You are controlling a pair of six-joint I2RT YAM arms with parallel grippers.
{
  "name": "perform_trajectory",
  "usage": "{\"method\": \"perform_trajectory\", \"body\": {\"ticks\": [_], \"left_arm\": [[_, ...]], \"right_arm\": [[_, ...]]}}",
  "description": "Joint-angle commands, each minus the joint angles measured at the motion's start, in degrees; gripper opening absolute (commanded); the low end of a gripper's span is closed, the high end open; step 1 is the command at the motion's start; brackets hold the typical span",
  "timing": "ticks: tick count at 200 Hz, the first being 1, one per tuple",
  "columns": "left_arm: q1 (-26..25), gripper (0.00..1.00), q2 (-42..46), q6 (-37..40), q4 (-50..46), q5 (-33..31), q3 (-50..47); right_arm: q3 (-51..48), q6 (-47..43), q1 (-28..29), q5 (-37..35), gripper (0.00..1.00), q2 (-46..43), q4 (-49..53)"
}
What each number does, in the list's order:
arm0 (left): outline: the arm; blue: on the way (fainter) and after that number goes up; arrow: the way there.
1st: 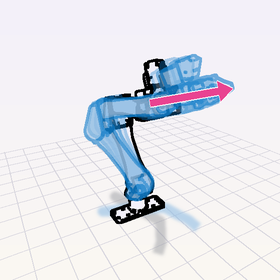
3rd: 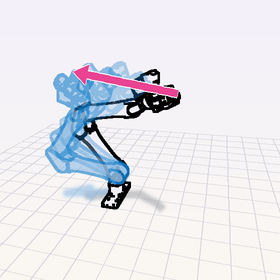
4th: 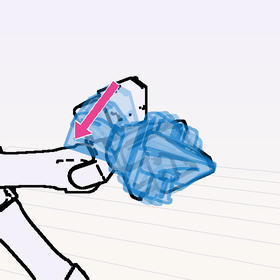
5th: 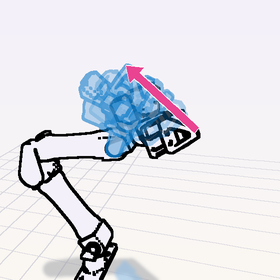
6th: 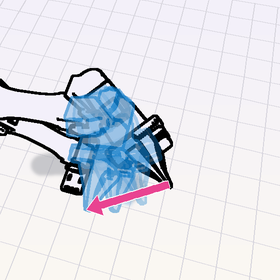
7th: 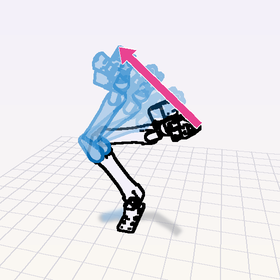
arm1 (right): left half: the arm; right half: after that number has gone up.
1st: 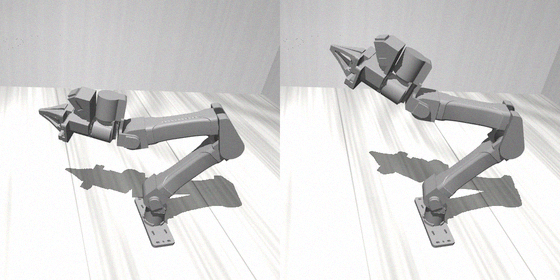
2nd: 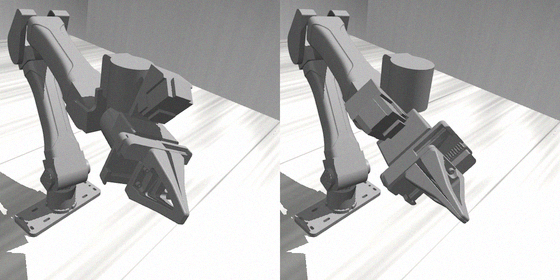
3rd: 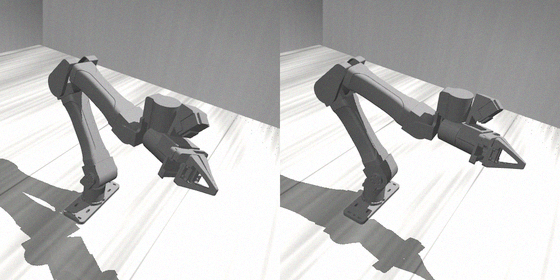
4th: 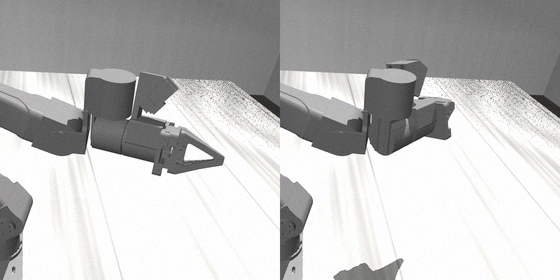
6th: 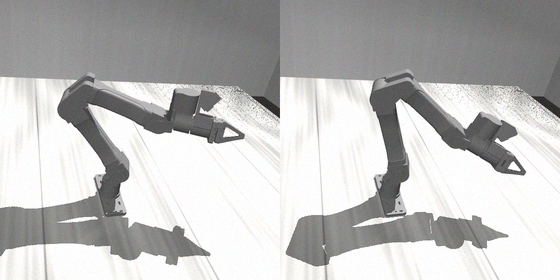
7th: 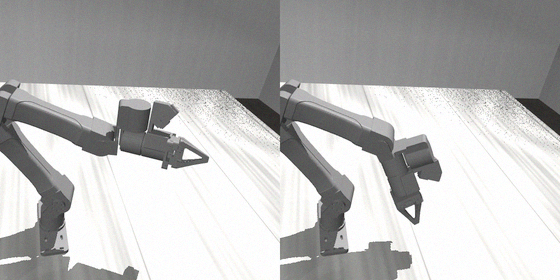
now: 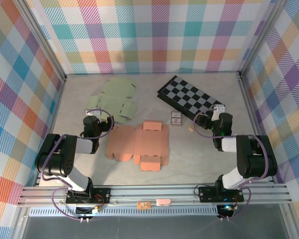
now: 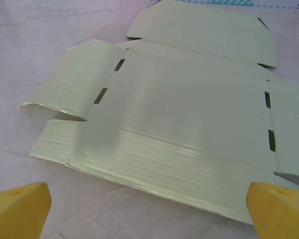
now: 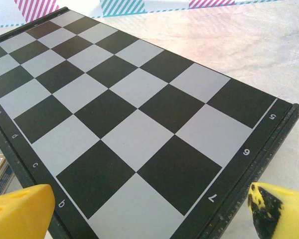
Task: Fold the paper box
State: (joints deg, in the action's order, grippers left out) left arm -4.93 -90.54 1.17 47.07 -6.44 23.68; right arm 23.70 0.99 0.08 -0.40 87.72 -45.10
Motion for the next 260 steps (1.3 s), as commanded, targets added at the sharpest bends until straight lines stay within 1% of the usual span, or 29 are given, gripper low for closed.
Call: {"method": "perform_trajectory", "body": {"ticks": [1,215,226,231,239,246,253,260], "left_arm": [[0.8,1.00,0.1,0.8,1.0,1.0,0.4],[0.8,1.00,0.1,0.8,1.1,1.0,0.3],[0.4,1.00,1.8,1.5,1.1,1.2,0.0],[-0.5,1.00,3.8,2.2,-1.8,-0.6,0.7],[-2.7,1.00,7.5,2.5,-9.6,-6.9,3.7],[-4.3,1.00,10.6,3.0,-16.5,-10.0,6.7],[-5.6,1.00,13.7,2.2,-19.5,-13.0,8.9],[-7.1,1.00,16.6,1.3,-20.4,-15.4,11.1]], "right_arm": [[0.0,0.0,0.4,0.1,0.99,0.1,-2.0],[0.0,0.0,0.4,0.0,0.99,0.2,-2.0],[-0.4,0.1,0.5,-0.8,0.99,-0.6,-3.1],[0.4,0.5,0.7,-2.6,0.99,-2.6,-0.2],[3.3,1.5,1.6,-8.4,0.99,-7.4,9.4],[6.1,2.9,2.1,-12.6,0.99,-10.6,16.8],[8.1,4.6,2.1,-14.2,0.99,-13.8,19.3],[10.4,4.2,2.3,-14.5,0.99,-16.8,19.9]]}}
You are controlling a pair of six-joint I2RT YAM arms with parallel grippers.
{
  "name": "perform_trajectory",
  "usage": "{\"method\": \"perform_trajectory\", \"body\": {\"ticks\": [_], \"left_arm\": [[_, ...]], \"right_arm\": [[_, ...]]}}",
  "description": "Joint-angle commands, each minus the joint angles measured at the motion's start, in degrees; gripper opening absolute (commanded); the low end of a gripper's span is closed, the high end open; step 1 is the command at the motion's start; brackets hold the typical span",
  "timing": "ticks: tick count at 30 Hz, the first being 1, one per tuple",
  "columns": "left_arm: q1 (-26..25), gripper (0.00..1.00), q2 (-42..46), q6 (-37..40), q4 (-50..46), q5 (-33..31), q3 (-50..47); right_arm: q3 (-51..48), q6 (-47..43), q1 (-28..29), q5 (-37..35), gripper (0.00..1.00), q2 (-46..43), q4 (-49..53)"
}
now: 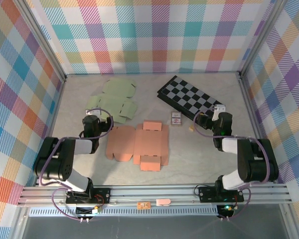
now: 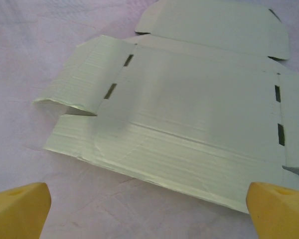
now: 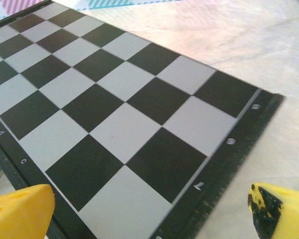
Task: Fold the paper box
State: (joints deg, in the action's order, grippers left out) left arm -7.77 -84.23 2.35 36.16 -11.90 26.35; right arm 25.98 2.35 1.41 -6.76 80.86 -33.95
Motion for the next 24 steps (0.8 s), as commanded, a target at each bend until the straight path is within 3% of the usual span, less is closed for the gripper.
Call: {"method": "perform_trajectory", "body": {"ticks": [1,3,5,6,7,9,10,11,12,13,15,16,19,21,24], "left_arm": [[-4.5,1.00,10.6,0.0,-9.6,-10.4,8.7],[-8.9,1.00,13.3,1.3,-11.9,-16.2,15.1],[-13.0,1.00,12.7,2.1,-19.2,-23.2,26.3],[-14.3,1.00,11.4,-3.6,-25.7,-26.7,34.0],[-14.2,1.00,9.8,-14.8,-39.7,-26.8,43.9],[-12.2,1.00,5.8,-37.6,-68.7,-24.1,59.5],[-8.1,0.99,4.6,-40.0,-68.8,-10.2,61.3],[-5.3,0.91,3.3,-42.4,-65.8,5.0,61.3],[-5.0,0.87,2.1,-46.1,-67.2,10.8,62.3],[-6.5,0.85,1.4,-49.1,-71.6,11.4,63.0],[-9.8,0.78,1.8,-51.8,-77.4,14.7,60.1],[-11.6,0.71,2.8,-52.3,-79.2,17.3,56.8],[-17.0,0.56,7.4,-54.6,-83.0,22.3,44.7],[-19.6,0.49,9.6,-56.2,-83.0,26.9,37.1],[-24.3,0.47,11.3,-55.9,-83.4,28.2,29.9]], "right_arm": [[8.6,2.8,1.0,-8.3,0.99,-10.4,8.8],[17.9,0.5,1.8,-10.7,0.99,-13.6,14.0],[34.8,0.4,1.9,-12.7,0.99,-13.5,25.5],[45.3,4.1,1.9,-15.7,0.99,-11.6,33.4],[56.9,12.1,1.6,-19.4,0.99,-8.4,43.3],[77.9,29.5,1.1,-22.6,0.99,-1.8,72.5],[82.1,37.6,-0.3,-21.1,0.99,-0.2,78.0],[81.9,37.4,-3.0,-7.9,0.99,-0.3,75.8],[79.9,35.2,-3.8,3.7,1.00,-0.8,71.3],[79.3,34.2,-1.5,7.1,0.99,-0.9,72.1],[78.3,33.3,7.3,3.4,0.99,-0.4,81.7],[74.8,33.1,10.8,5.3,0.99,-0.5,85.1],[57.1,32.4,19.0,17.1,0.83,-4.2,84.3],[47.5,32.9,22.3,20.5,0.77,-6.5,83.7],[35.4,34.7,22.5,30.0,0.69,-8.6,78.1]]}}
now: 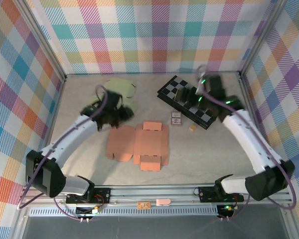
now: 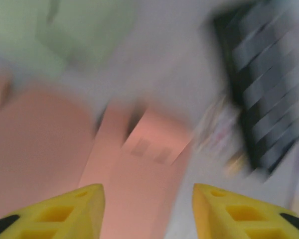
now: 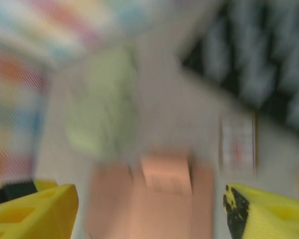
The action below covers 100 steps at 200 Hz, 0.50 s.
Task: Fold the paper box
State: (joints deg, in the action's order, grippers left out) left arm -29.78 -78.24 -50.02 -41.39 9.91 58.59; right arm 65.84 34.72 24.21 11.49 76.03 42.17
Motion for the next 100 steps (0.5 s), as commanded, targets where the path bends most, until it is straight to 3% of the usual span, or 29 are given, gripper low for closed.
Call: {"method": "perform_trajectory", "body": {"ticks": [1,38,64,100], "left_arm": [[-3.4,0.47,5.5,-3.6,-5.8,6.8,-4.2],[-7.4,0.50,3.2,-4.5,2.0,14.6,-12.3],[-8.9,0.61,0.9,-6.1,9.0,16.5,-16.1],[-11.1,0.60,-2.6,-9.4,16.8,15.6,-18.0]], "right_arm": [[-7.0,3.2,-0.3,14.4,0.67,-3.5,0.2],[-13.8,5.8,-0.2,22.8,0.65,2.8,-7.5],[-15.2,5.6,-0.2,23.8,0.65,6.3,-8.8],[-16.6,5.6,-0.3,25.3,0.63,7.5,-10.0]]}}
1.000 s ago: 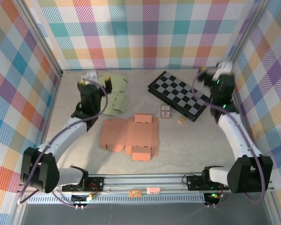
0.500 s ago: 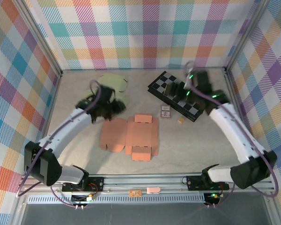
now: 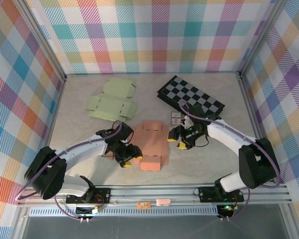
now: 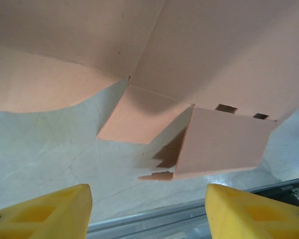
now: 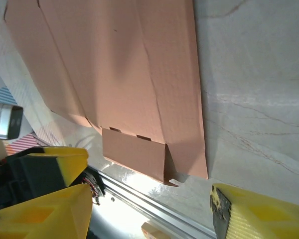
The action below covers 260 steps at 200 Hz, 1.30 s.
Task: Fold the paper box
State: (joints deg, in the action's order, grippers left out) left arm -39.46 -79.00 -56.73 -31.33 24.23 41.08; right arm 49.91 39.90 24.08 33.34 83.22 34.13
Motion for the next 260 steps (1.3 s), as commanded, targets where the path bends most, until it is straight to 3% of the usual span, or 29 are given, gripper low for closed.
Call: {"method": "perform_trajectory", "body": {"ticks": [1,28,98,159,205,260], "left_arm": [[-1.5,0.60,-1.8,-2.8,7.0,1.2,-0.5],[-2.1,0.56,-3.8,-5.2,14.4,2.1,-3.0],[-2.4,0.45,-4.9,-6.0,20.3,2.7,-5.1],[-2.5,0.46,-1.8,-8.3,22.6,2.8,-5.4],[-2.4,0.43,-4.8,-9.0,27.9,5.5,-7.5],[-2.4,0.28,-5.6,-10.0,32.0,5.6,-8.6]], "right_arm": [[-0.7,0.4,-0.2,3.4,0.63,0.3,-1.9],[-1.5,0.5,-0.2,4.7,0.61,1.5,-2.7],[-2.5,0.1,-0.2,6.7,0.58,2.7,-3.7],[-2.6,-0.9,-0.5,7.7,0.57,2.3,-2.8],[-2.2,-1.7,-0.9,9.4,0.57,3.2,-2.3],[-1.8,-2.5,-1.1,9.7,0.56,3.5,-1.3]]}}
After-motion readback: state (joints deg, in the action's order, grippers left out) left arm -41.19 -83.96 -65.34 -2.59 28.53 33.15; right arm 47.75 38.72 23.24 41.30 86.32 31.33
